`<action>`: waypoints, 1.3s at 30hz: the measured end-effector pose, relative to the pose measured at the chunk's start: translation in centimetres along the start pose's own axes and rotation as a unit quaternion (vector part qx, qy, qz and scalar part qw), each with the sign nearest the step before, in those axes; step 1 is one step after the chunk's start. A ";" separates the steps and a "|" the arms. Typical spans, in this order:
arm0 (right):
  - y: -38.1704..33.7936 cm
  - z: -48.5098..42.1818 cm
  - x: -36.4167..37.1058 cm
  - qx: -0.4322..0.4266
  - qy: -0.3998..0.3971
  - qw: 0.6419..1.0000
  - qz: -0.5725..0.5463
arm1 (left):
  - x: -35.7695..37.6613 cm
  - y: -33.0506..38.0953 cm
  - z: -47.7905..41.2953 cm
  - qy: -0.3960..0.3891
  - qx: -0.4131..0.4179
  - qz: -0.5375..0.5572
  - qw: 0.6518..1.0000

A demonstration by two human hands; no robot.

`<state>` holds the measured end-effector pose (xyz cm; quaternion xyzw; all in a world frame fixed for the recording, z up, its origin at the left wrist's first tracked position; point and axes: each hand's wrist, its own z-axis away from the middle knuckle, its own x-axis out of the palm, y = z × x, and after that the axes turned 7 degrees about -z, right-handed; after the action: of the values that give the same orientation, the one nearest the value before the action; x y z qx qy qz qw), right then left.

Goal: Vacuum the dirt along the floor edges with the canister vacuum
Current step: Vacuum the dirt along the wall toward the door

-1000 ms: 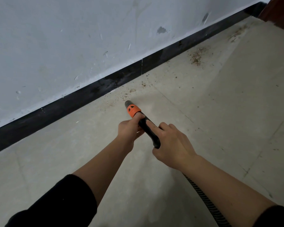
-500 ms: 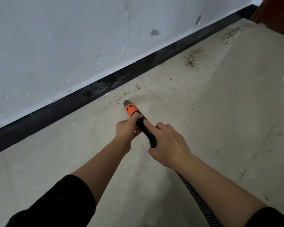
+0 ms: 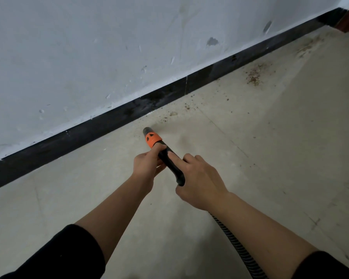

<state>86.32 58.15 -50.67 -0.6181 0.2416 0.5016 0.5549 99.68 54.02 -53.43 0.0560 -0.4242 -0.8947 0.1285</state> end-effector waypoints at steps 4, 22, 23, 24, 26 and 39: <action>-0.9 -0.1 0.6 -0.013 -0.009 1.000 -0.005 | -1.3 -0.2 0.0 0.013 -0.003 -0.002 1.000; -2.5 -1.6 0.9 -0.006 -0.007 1.000 0.002 | -2.2 0.8 -1.1 0.018 0.005 -0.002 1.000; -2.1 -1.6 0.8 0.002 -0.001 1.000 0.001 | -1.7 0.9 -1.2 0.012 0.005 -0.005 1.000; -1.8 -1.5 0.6 0.009 0.004 1.000 0.001 | -1.2 1.0 -1.3 0.007 0.005 -0.007 1.000; -1.1 -1.3 0.2 0.022 0.012 1.000 0.001 | -0.1 1.2 -1.5 -0.003 0.003 -0.015 1.000; 1.7 -1.3 -1.3 0.080 0.030 0.996 -0.002 | 4.0 1.7 -2.6 -0.048 0.006 -0.044 0.998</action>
<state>84.78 56.19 -50.46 -0.5872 0.2961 0.4607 0.5961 96.67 49.90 -53.70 0.0327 -0.4327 -0.8983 0.0681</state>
